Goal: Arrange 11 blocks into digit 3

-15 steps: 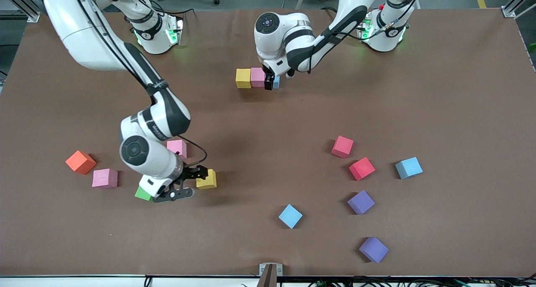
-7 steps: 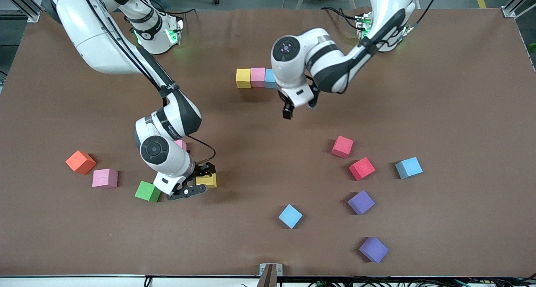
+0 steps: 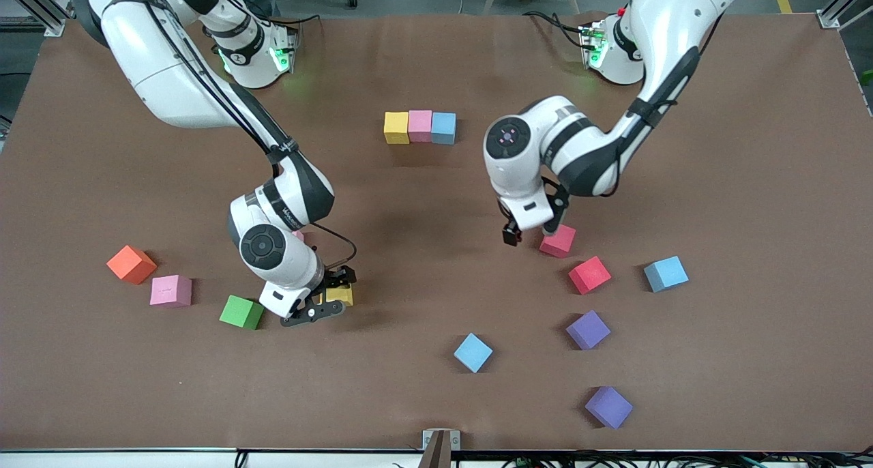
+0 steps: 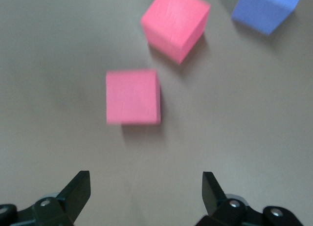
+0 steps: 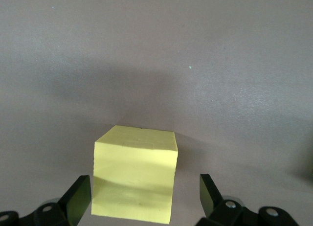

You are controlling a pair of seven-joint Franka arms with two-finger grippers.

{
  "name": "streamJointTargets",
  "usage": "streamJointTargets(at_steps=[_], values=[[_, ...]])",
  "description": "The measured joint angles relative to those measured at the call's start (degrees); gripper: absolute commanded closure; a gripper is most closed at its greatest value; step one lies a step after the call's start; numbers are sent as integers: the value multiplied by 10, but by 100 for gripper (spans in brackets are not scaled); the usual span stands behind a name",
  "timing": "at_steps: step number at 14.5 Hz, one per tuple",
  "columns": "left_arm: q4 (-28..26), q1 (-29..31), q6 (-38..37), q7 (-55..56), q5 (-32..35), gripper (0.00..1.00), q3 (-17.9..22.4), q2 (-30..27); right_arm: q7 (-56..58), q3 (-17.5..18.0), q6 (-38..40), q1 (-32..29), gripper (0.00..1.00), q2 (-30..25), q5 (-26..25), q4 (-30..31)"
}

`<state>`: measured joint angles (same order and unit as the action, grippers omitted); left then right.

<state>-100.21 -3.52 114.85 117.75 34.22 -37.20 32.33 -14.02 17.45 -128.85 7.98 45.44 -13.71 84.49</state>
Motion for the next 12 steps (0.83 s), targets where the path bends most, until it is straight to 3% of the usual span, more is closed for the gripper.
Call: streamJointTargets(at_steps=[3,7,11,12], values=[[33,46,-24,-89,0,0,0,0,0,-2,-9,0,5,3,0,0],[83,95,-75,-208,-6,0,-1,-2,0,-3,-10,1,18,4,0,0],[87,138,-86,-336,-47,0,-1,-29,0,-9,-14,7,21,12,0,-2],[84,150,-87,-370,-58,0,-1,-39,0,-10,-20,8,38,15,0,-3]])
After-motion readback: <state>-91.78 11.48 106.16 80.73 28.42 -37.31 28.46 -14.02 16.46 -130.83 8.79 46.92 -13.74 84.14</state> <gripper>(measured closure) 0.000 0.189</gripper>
